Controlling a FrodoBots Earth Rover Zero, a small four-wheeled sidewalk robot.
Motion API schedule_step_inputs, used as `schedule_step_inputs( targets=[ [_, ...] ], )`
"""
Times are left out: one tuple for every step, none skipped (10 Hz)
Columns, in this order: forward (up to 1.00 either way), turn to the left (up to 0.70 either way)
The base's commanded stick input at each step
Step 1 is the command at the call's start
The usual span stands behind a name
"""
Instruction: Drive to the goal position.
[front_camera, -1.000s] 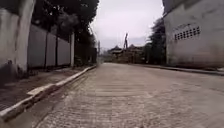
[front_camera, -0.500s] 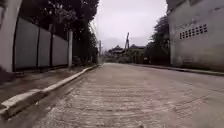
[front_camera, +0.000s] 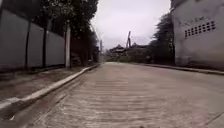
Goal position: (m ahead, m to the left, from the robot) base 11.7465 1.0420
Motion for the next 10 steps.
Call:
schedule_step_inputs(
  targets=[
    [1.0,0.0],
    [1.0,0.0],
    [1.0,0.0],
    [1.0,0.0],
    [1.0,0.0],
    [1.0,0.0],
    [1.0,0.0],
    [1.0,0.0],
    [1.0,0.0],
    [1.0,0.0]
  ],
)
